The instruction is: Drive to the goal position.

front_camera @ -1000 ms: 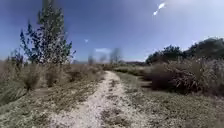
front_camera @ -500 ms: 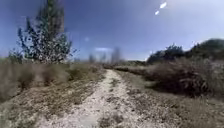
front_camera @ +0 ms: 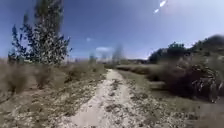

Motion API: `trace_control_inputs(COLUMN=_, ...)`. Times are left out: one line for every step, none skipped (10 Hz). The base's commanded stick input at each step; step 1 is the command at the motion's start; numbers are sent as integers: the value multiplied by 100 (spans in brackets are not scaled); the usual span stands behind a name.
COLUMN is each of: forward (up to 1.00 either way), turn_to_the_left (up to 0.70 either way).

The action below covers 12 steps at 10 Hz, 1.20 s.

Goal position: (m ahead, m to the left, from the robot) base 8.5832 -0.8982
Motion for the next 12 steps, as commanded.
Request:
trace_control_inputs(forward=70, turn_to_the_left=0)
trace_control_inputs(forward=70, turn_to_the_left=0)
trace_control_inputs(forward=70, turn_to_the_left=0)
trace_control_inputs(forward=70, turn_to_the_left=0)
trace_control_inputs(forward=70, turn_to_the_left=-1)
trace_control_inputs(forward=70, turn_to_the_left=-15)
trace_control_inputs(forward=70, turn_to_the_left=-29)
trace_control_inputs(forward=70, turn_to_the_left=-35)
trace_control_inputs(forward=70, turn_to_the_left=-29)
trace_control_inputs(forward=70, turn_to_the_left=-21)
trace_control_inputs(forward=70, turn_to_the_left=-13)
trace_control_inputs(forward=70, turn_to_the_left=-6)
